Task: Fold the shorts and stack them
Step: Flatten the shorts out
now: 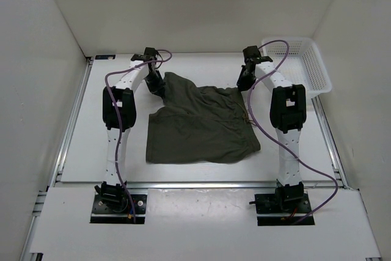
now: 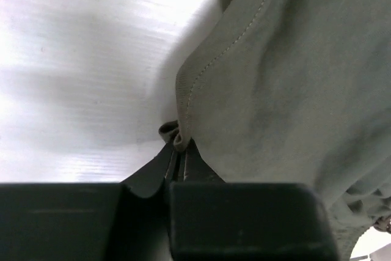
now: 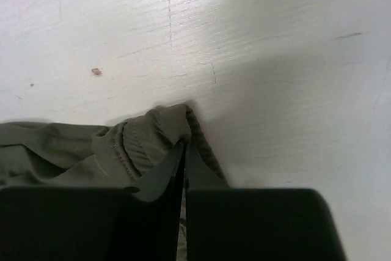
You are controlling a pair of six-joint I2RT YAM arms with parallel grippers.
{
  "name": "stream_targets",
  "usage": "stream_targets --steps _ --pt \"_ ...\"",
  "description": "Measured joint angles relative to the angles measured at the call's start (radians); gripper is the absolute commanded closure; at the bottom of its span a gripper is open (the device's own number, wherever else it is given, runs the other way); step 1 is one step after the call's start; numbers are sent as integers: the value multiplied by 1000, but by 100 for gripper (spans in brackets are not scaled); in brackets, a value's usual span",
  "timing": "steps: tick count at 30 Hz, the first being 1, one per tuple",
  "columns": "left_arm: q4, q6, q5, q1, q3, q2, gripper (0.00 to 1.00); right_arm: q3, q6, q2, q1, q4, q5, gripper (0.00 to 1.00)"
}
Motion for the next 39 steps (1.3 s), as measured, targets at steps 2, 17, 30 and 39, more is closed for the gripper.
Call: stream_targets --steps 2,17,30,39 --pt "11 -2 14 5 -2 0 90 6 3 0 0 -3 0 100" --pt "30 37 17 101 -212 -284 90 16 47 -69 1 -11 126 100" --pt "1 32 -22 101 -389 -327 16 16 50 -80 1 -13 138 100" --pt "-20 26 -51 112 138 -102 23 19 32 -80 1 -14 130 100"
